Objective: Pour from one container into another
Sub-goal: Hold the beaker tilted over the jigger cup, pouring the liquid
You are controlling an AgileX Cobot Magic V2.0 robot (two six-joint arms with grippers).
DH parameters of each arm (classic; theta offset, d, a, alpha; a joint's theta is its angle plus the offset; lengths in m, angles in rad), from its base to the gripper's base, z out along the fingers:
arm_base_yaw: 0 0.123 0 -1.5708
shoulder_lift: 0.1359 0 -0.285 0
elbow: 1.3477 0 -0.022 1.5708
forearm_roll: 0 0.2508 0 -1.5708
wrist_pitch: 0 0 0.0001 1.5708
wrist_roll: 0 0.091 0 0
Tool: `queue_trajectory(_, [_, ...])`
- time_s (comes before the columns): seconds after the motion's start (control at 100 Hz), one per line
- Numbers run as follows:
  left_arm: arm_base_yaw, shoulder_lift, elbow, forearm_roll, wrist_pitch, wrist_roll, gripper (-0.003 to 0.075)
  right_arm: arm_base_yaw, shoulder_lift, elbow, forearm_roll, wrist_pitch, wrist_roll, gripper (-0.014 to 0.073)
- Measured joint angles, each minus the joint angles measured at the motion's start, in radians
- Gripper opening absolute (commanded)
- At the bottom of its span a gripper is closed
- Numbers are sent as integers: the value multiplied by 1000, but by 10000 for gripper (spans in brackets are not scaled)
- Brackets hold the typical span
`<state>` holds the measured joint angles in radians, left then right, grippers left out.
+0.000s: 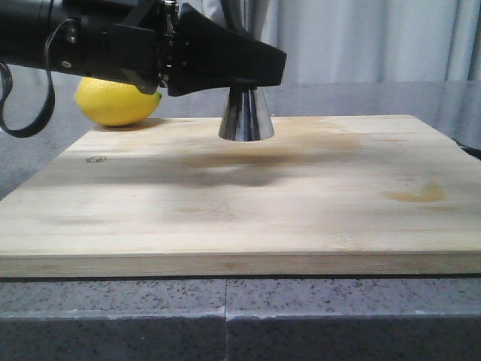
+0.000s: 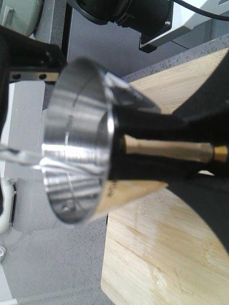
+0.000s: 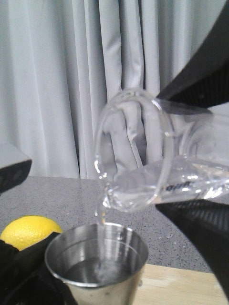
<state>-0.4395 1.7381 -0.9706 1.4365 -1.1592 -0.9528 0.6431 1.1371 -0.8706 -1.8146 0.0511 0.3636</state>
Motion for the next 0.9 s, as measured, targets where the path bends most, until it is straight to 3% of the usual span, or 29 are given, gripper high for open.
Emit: queue_trajectory(0.9, [0, 0, 0, 0, 0, 0, -19, 0, 0, 0, -4, 0, -22, 143])
